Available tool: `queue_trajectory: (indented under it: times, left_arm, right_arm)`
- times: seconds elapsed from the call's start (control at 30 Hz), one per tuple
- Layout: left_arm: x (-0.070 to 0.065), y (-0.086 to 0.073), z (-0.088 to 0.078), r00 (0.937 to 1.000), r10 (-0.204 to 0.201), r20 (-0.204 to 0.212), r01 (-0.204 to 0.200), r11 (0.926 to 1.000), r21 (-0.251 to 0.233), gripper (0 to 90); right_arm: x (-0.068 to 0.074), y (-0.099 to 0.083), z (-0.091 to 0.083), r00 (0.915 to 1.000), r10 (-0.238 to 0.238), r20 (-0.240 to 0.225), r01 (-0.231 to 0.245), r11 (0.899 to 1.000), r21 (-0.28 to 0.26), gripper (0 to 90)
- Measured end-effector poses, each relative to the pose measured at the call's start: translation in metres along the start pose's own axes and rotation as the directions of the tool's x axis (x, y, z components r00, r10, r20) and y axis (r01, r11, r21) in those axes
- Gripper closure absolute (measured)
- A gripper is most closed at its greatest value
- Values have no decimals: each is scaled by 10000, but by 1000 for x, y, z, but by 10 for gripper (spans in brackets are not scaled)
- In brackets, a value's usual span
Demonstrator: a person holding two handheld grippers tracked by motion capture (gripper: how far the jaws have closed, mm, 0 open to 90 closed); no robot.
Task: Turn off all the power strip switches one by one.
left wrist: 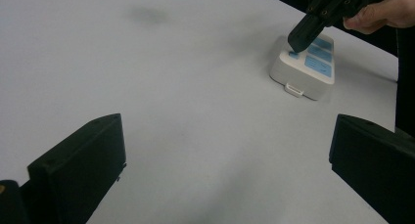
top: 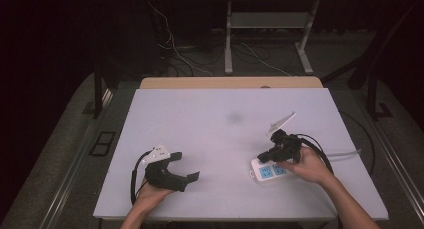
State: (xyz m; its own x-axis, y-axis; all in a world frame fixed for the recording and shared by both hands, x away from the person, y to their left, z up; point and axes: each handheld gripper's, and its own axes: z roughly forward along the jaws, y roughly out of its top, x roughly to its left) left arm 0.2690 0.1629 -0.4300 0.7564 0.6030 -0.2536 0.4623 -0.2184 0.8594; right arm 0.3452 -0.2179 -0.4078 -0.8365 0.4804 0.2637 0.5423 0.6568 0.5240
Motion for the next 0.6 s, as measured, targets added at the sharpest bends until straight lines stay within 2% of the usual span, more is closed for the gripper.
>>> queue_trajectory:
  times: [0.27, 0.5, 0.6]
  left_arm:
    - [0, 0, 0, 10000, 1, -8, -1, 10000, -14, 0]
    - [0, 0, 0, 10000, 2, -11, -2, 10000, -9, 0]
    - [-1, 0, -1, 10000, -13, -9, 13, 10000, -26, 0]
  right_arm:
    - [-1, -3, 2, 9999, 38, -104, -39, 10000, -71, 899]
    - [2, -3, 2, 9995, -289, 93, 290, 9996, -62, 900]
    - [3, -3, 2, 9995, -272, 186, 273, 9996, -40, 900]
